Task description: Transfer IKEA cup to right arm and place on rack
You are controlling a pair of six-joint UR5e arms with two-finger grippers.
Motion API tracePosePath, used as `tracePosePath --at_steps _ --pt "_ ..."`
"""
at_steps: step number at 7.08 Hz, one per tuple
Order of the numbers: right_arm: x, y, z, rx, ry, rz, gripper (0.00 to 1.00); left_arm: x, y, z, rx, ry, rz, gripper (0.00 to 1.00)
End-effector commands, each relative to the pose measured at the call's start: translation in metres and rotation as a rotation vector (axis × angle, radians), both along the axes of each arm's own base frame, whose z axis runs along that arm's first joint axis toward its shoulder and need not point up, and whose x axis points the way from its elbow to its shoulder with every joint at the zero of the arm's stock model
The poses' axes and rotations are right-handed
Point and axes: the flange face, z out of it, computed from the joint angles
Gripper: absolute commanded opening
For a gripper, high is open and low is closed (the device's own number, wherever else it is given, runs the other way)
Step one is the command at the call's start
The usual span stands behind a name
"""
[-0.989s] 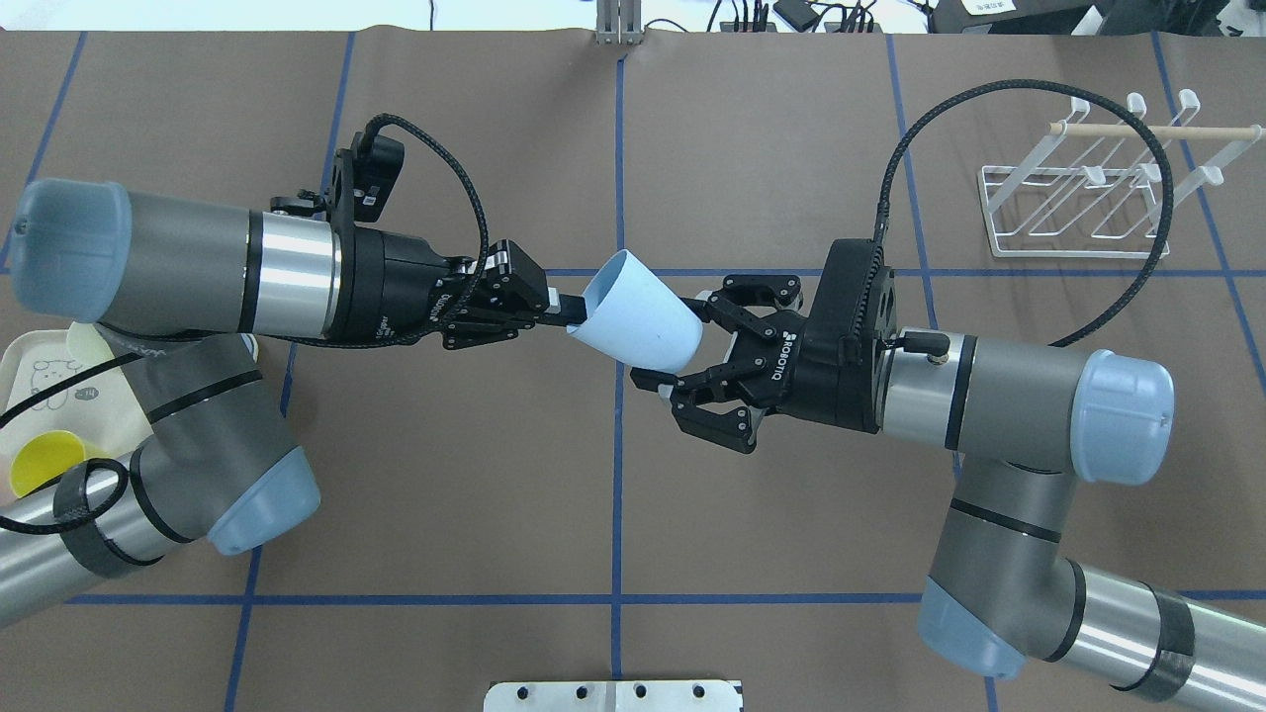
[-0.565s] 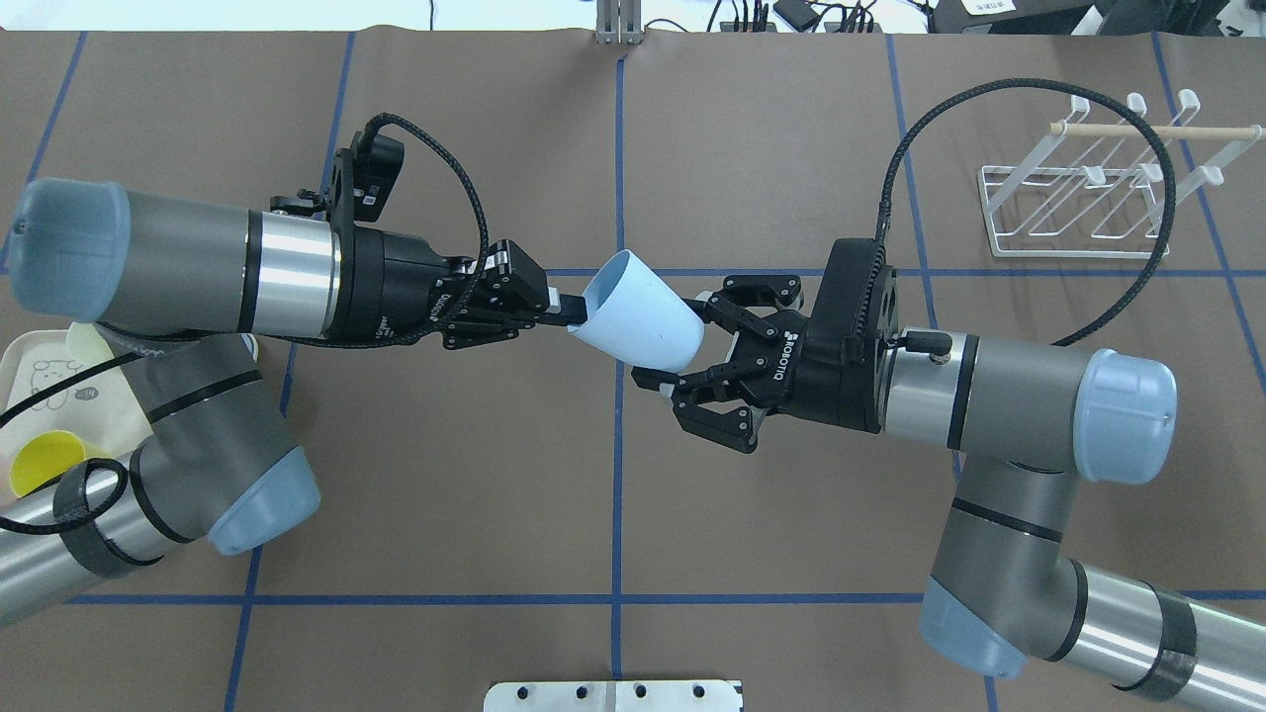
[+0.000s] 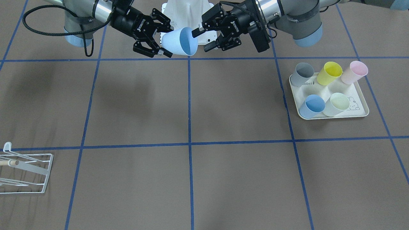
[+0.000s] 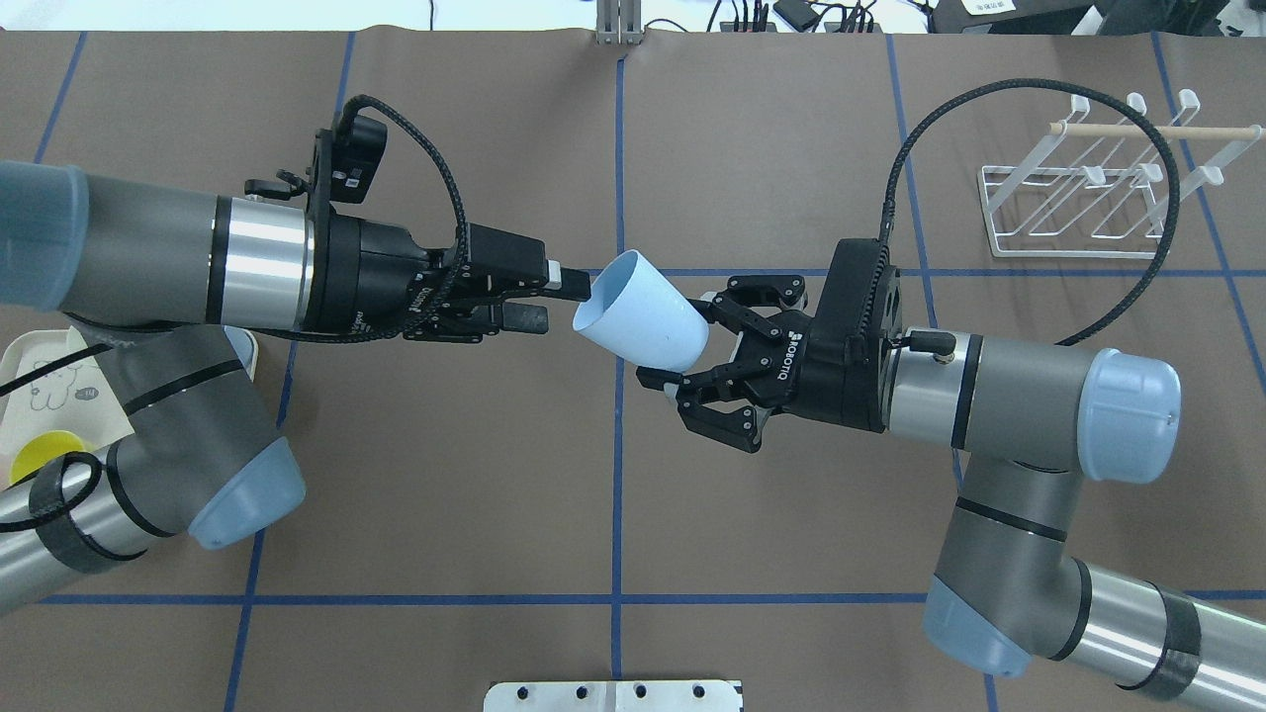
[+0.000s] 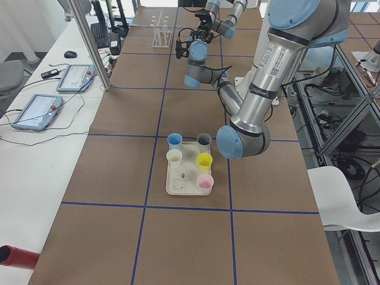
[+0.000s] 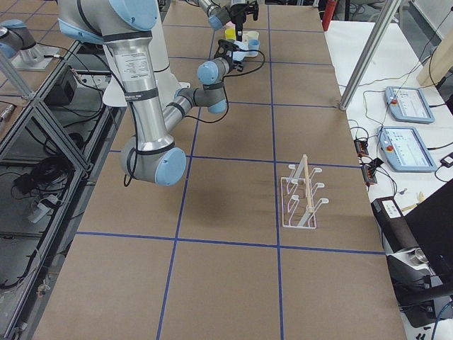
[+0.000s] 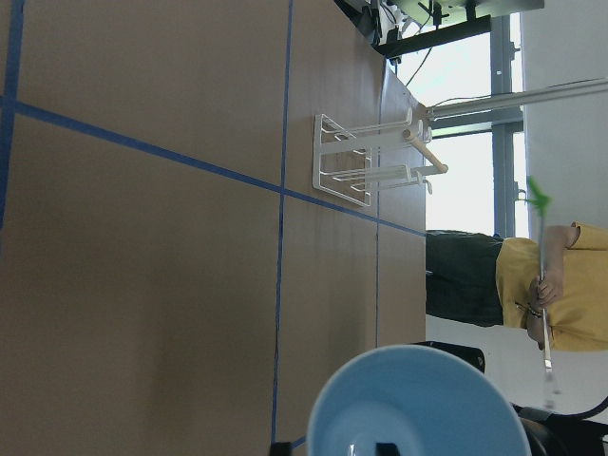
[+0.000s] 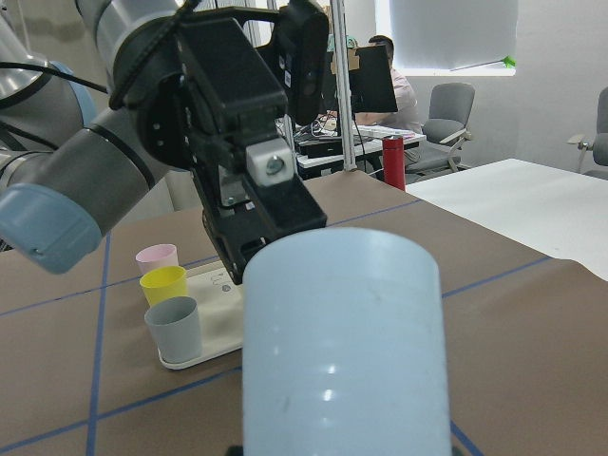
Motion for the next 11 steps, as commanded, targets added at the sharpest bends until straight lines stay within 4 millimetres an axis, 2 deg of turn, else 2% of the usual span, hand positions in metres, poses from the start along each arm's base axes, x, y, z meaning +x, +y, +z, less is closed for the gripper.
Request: tracePosePath --at_steps 1,2,3,5,6,7,8,9,10,11 --pt "0.008 -0.012 0.007 -0.014 0.023 0.027 0.0 -0.057 -0.034 0.019 0.024 -0.055 -0.017 1.0" --pt "0.027 -0.034 0.03 -0.053 0.094 0.074 0.0 -0.082 -0.044 0.042 0.064 -0.1 -0.048 1.0" --pt "0.057 -0.062 0.055 -0.098 0.199 0.072 0.0 -0.089 -0.047 0.058 0.102 -0.13 -0.073 1.0" --pt "0.141 -0.114 0.11 -0.231 0.355 0.146 0.0 -0.105 -0.048 0.094 0.163 -0.195 -0.114 1.0" --pt "0.167 -0.135 0.122 -0.217 0.488 0.077 0.0 -0.117 -0.045 0.121 0.214 -0.245 -0.138 1.0" --pt "0.202 -0.159 0.138 -0.219 0.632 0.057 0.0 -0.125 -0.043 0.145 0.264 -0.293 -0.153 1.0" --pt "0.235 -0.178 0.155 -0.165 0.768 0.086 0.0 -0.136 -0.043 0.169 0.332 -0.355 -0.173 1.0" --pt "0.282 -0.195 0.17 -0.1 0.904 0.11 0.0 -0.143 -0.045 0.174 0.356 -0.389 -0.188 1.0" --pt "0.316 -0.206 0.185 0.006 1.051 0.108 0.0 -0.146 -0.042 0.176 0.355 -0.392 -0.19 1.0" --pt "0.342 -0.223 0.183 0.12 1.218 0.113 0.0 -0.145 -0.041 0.177 0.354 -0.393 -0.188 1.0"
